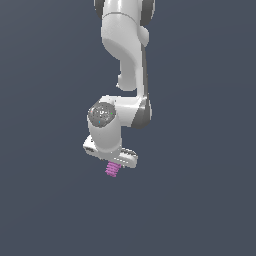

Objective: Pick up the object and move it to a goal position.

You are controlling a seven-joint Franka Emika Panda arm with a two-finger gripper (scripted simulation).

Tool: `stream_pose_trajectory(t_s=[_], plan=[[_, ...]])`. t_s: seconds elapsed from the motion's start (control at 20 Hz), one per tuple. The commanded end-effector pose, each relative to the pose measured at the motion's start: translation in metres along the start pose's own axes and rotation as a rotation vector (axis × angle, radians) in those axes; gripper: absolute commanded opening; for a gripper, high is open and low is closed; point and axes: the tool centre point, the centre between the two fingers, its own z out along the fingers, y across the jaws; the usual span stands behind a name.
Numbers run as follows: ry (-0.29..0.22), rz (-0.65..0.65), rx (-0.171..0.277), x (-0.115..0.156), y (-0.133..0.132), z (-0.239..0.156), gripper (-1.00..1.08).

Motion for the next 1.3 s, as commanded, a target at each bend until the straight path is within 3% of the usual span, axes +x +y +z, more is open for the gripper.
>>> stream_pose_trajectory(t_s=[0.0,1.05,1.1,1.25], plan=[[0.0,0.012,-0.002,0.003,0.003,0.003,1.0],[0.0,0.015,-0.003,0.004,0.004,0.054,1.0],[0.0,0.015,-0.003,0.004,0.004,0.054,-1.0],[0.0,0.015,-0.003,0.004,0.004,0.054,-1.0]])
